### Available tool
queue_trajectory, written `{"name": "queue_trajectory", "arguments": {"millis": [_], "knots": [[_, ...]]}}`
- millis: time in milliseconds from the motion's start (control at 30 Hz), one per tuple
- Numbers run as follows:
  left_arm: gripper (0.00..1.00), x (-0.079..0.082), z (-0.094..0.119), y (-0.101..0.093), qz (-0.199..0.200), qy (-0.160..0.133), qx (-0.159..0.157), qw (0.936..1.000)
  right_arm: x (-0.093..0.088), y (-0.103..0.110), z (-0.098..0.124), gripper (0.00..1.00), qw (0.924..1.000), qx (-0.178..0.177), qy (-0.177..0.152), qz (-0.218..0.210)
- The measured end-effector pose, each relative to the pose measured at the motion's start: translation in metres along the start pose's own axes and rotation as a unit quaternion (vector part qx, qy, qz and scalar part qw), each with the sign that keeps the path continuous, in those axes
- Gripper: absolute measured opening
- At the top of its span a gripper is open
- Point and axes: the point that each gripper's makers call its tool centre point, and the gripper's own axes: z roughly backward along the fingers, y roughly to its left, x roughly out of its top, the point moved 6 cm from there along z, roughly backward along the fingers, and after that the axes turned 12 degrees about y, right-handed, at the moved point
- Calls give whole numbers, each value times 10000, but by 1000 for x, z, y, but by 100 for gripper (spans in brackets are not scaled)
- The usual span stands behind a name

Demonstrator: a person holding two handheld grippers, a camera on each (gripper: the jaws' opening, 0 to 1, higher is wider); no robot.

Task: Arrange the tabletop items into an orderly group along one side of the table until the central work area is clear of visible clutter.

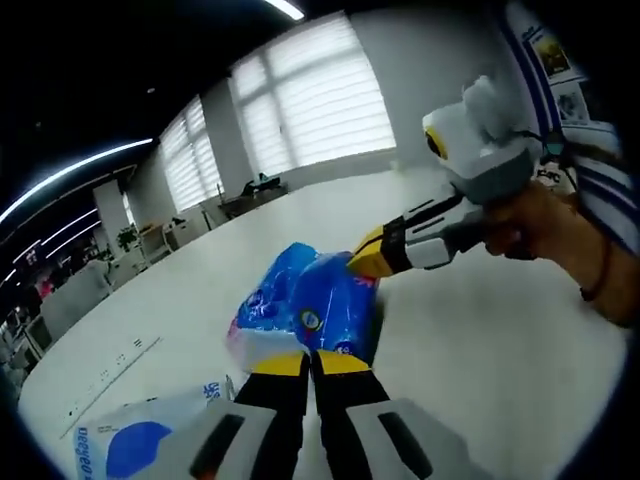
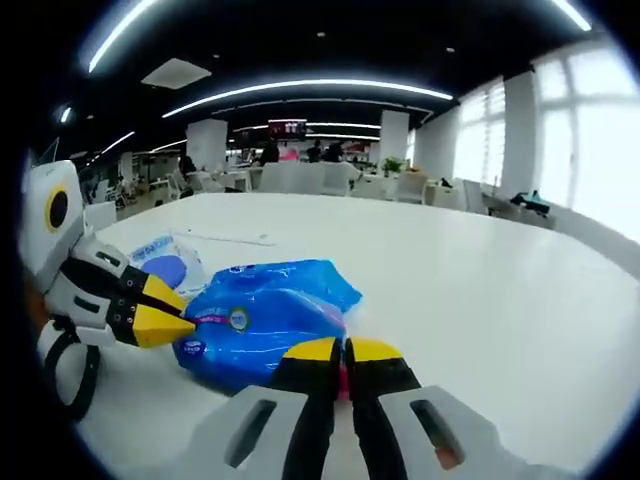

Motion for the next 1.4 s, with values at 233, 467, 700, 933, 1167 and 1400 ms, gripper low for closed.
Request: {"name": "queue_trajectory", "arguments": {"millis": [233,467,700,933,1167,1400], "knots": [[4,-1,0,-3,1,76,-96,9999,-7,0,-3,3,9999,22,89,-44],[13,-2,2,0,34,169,-180,9997,-8,-1,-3,15,9997,-150,136,142],[24,-6,8,9,110,360,-278,9989,-1,-3,6,27,9998,17,-162,-81],[30,-5,11,12,87,377,-255,9989,-3,-6,7,29,9998,-23,-161,-96],[31,-2,15,9,139,388,-432,9982,-4,-11,8,33,9997,-43,-148,-171],[38,4,34,22,122,313,-328,9989,-11,-19,5,44,9997,-161,-71,-186]]}}
